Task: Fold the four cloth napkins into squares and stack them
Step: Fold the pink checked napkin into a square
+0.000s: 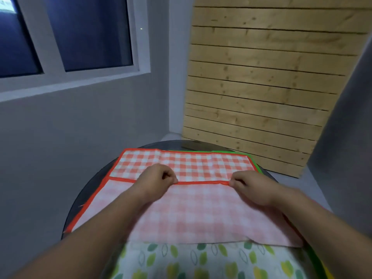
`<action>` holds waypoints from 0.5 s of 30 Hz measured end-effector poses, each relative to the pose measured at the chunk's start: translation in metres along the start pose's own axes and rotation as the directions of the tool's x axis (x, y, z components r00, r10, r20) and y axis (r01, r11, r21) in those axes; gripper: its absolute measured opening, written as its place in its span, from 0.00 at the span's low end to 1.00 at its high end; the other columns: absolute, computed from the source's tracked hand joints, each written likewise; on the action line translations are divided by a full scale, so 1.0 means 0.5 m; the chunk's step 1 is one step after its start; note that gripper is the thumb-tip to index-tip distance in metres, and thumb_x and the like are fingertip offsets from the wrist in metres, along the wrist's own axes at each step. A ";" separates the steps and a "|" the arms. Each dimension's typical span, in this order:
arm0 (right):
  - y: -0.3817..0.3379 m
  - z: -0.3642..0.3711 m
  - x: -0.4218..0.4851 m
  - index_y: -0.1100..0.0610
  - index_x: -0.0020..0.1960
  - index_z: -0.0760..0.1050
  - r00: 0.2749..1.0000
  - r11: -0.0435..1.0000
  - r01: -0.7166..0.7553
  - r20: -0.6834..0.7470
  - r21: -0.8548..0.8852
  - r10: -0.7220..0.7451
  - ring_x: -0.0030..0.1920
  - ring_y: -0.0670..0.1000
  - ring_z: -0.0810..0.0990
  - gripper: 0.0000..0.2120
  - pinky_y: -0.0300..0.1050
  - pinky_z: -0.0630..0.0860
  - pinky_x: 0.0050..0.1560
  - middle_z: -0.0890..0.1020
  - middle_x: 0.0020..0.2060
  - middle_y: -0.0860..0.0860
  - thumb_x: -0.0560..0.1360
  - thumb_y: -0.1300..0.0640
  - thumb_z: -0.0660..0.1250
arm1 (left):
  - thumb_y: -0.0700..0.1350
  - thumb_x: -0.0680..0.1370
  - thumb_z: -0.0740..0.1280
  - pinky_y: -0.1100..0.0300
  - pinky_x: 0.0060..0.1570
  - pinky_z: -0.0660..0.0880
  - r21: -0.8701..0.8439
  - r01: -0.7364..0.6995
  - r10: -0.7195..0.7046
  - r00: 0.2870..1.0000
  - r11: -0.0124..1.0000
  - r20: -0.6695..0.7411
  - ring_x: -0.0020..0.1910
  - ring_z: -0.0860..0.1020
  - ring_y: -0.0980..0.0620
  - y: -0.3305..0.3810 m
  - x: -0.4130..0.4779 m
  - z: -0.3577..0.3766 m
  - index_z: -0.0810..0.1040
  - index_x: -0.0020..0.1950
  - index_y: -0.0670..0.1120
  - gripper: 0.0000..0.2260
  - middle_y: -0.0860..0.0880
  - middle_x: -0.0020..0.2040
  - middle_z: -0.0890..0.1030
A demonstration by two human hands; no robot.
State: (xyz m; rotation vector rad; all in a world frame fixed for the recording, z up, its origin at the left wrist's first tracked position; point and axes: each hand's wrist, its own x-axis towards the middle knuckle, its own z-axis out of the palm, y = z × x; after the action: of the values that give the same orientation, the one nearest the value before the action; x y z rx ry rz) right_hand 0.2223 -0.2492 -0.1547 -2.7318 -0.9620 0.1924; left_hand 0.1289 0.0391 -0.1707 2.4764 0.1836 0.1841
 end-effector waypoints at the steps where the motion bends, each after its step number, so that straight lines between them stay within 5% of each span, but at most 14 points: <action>1: -0.002 -0.003 0.002 0.50 0.41 0.71 1.000 1.000 0.010 -0.012 -0.015 -0.010 0.42 0.51 0.73 0.12 0.46 0.68 0.43 0.75 0.37 0.45 0.82 0.50 0.57 | 0.46 0.79 0.69 0.64 0.46 0.75 -0.027 0.011 -0.011 1.000 1.000 -0.007 0.46 0.79 0.57 -0.001 0.002 0.002 0.81 0.43 0.55 0.06 0.57 0.45 0.82; 5: -0.015 -0.004 0.019 0.51 0.43 0.70 0.999 0.997 0.018 -0.047 -0.076 -0.022 0.44 0.54 0.74 0.11 0.48 0.71 0.45 0.76 0.39 0.47 0.83 0.50 0.55 | 0.46 0.80 0.68 0.65 0.44 0.74 -0.027 0.033 -0.034 0.999 0.999 -0.033 0.46 0.78 0.58 -0.008 0.008 0.006 0.80 0.47 0.54 0.04 0.57 0.46 0.81; 11: -0.019 0.018 0.041 0.50 0.45 0.73 0.997 0.984 -0.062 -0.060 -0.164 0.053 0.45 0.54 0.75 0.13 0.50 0.76 0.47 0.79 0.41 0.47 0.82 0.47 0.56 | 0.51 0.80 0.68 0.55 0.55 0.79 0.064 0.083 -0.078 0.994 0.994 -0.070 0.48 0.79 0.54 -0.027 0.011 0.027 0.82 0.52 0.53 0.05 0.54 0.49 0.83; 15: -0.018 0.030 0.045 0.47 0.48 0.76 0.993 0.980 -0.094 -0.091 -0.176 0.079 0.47 0.54 0.77 0.11 0.48 0.77 0.48 0.81 0.44 0.46 0.81 0.45 0.58 | 0.53 0.80 0.66 0.50 0.62 0.72 0.172 0.054 -0.027 0.988 0.984 -0.153 0.48 0.79 0.53 -0.027 0.010 0.038 0.81 0.52 0.53 0.07 0.54 0.49 0.84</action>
State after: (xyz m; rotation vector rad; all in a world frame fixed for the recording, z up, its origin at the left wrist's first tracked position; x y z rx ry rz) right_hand 0.2314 -0.2254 -0.1677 -2.9225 -0.8775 0.0052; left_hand 0.1361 0.0395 -0.1936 2.6325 0.3264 0.3510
